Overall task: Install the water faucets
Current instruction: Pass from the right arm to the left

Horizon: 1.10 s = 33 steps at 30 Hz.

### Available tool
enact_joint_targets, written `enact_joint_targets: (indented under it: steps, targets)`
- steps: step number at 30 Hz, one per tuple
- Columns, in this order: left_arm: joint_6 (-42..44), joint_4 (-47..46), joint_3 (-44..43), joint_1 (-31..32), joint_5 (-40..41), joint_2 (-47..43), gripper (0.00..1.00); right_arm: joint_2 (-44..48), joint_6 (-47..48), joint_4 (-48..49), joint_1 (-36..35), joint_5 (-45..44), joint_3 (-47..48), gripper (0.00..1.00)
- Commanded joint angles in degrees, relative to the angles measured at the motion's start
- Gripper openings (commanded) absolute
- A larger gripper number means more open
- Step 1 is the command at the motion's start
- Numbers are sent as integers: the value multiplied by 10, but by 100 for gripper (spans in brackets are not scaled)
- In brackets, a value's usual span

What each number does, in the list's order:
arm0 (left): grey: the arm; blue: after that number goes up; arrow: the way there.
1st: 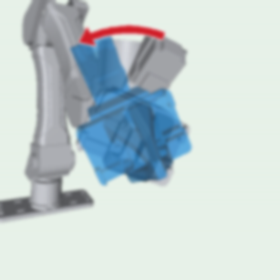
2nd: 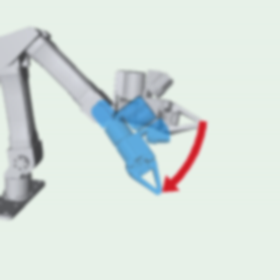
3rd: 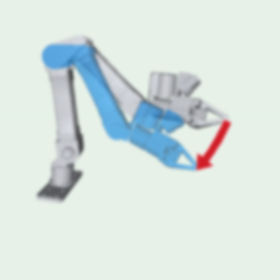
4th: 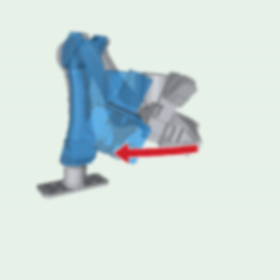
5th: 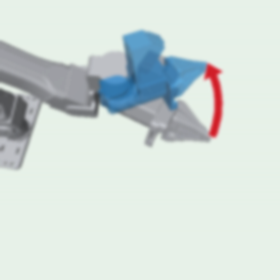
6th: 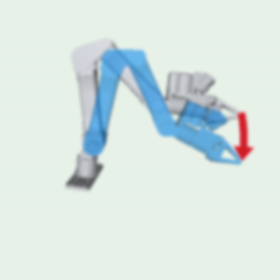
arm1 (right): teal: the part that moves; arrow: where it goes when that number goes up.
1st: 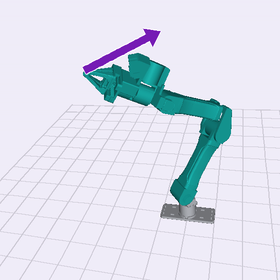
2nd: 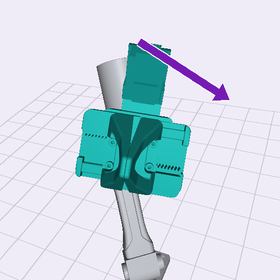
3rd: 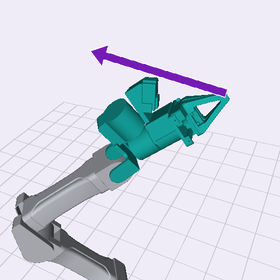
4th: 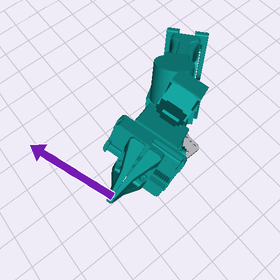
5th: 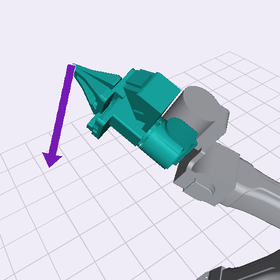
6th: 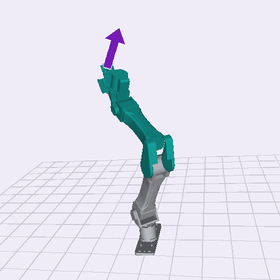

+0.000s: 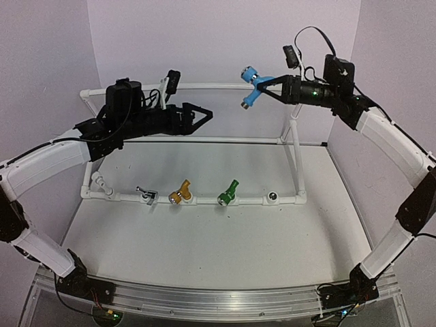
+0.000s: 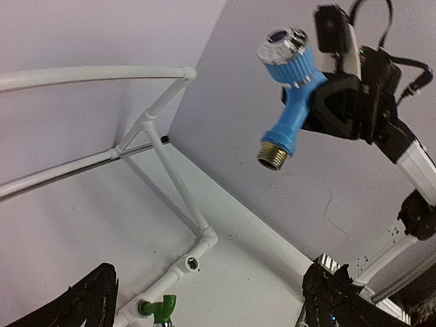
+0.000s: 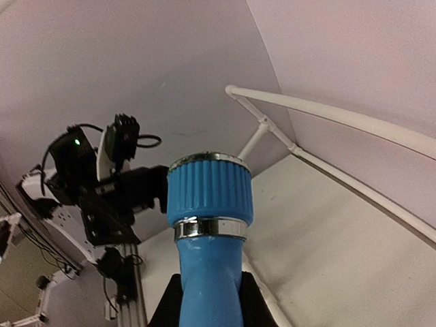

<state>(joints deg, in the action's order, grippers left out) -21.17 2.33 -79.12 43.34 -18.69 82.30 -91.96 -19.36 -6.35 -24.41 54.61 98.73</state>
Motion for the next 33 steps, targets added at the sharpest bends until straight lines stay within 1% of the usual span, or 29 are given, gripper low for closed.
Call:
enact_joint_targets:
  steps: [1,4,8,10,12,14,16,19,20,21,24,30,33]
  targets:
    - [96,-70,-73,31,-103,42,93,2,-184,150,-39,40,7,0]
    - [120,-71,-100,47,-114,58,91,11,-169,150,-64,41,-4,0]
    - [142,-78,-114,59,-97,64,86,21,-164,150,-84,45,-22,0]
    - [151,-76,-121,63,-95,66,82,25,-159,149,-93,46,-29,0]
    - [158,-69,-130,66,-94,68,76,29,-153,148,-97,45,-36,0]
    - [159,-63,-132,66,-91,67,67,31,-147,146,-97,45,-40,0]
    - [163,-52,-131,67,-88,63,55,33,-140,142,-97,44,-38,0]
    - [173,-28,-129,66,-86,55,34,35,-127,128,-97,44,-30,0]
    - [176,-10,-127,67,-86,51,29,35,-120,121,-97,44,-25,0]
    - [177,-4,-123,67,-86,48,26,35,-115,116,-97,43,-23,0]
    - [179,0,-105,67,-86,36,27,35,-109,104,-97,45,-15,0]
    - [179,6,-105,67,-84,40,38,33,-111,95,-100,40,-10,0]
    - [179,8,-108,67,-79,44,40,28,-112,94,-104,38,-4,0]
